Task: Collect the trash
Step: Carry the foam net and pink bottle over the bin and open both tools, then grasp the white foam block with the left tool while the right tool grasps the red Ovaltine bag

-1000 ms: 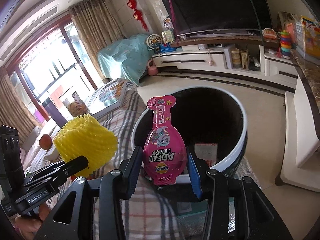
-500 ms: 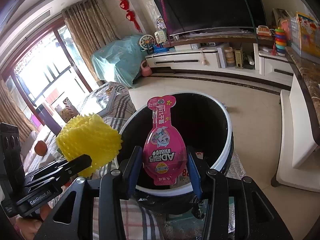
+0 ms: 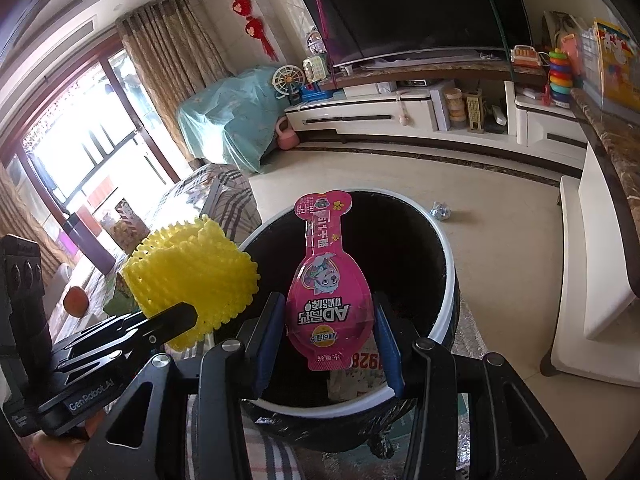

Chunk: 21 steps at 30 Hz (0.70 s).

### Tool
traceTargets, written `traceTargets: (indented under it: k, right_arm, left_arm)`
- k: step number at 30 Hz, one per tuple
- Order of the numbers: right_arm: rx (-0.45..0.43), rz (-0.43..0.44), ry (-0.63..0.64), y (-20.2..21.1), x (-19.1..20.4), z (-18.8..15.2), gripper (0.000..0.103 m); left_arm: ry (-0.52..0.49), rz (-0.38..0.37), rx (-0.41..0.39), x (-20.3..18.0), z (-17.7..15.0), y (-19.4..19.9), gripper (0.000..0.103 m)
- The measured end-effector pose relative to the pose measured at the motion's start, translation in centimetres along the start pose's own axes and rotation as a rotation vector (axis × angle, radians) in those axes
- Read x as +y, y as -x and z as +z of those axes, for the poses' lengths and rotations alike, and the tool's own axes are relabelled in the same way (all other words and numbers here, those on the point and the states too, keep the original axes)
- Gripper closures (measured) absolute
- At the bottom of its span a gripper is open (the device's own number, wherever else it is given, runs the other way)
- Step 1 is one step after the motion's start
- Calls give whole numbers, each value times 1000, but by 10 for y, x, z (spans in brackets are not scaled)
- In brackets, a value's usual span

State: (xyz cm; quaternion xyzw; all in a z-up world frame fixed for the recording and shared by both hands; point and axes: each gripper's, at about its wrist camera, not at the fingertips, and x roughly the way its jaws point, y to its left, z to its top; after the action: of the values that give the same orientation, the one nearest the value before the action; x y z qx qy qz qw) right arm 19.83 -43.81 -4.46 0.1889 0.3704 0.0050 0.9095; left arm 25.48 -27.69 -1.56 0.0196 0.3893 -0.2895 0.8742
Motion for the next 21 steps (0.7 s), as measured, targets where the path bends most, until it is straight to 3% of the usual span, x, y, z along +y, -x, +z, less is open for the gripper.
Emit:
traceTargets:
  k: [12, 15, 19, 21]
  right_arm:
    - [15, -5, -12, -8, -8, 9, 58]
    - [14, -6, -17, -10, -10, 11, 57]
    - [5, -9, -35, -9, -13, 13, 55]
    - [-4, -6, -53, -6, -16, 12, 54]
  left_arm:
    - [1, 15, 40, -3, 10, -25, 80]
    - [12, 15, 48, -1, 12, -28, 72]
    - [16, 17, 37, -2, 11, -24, 52]
    - [8, 22, 28, -3, 9, -19, 50]
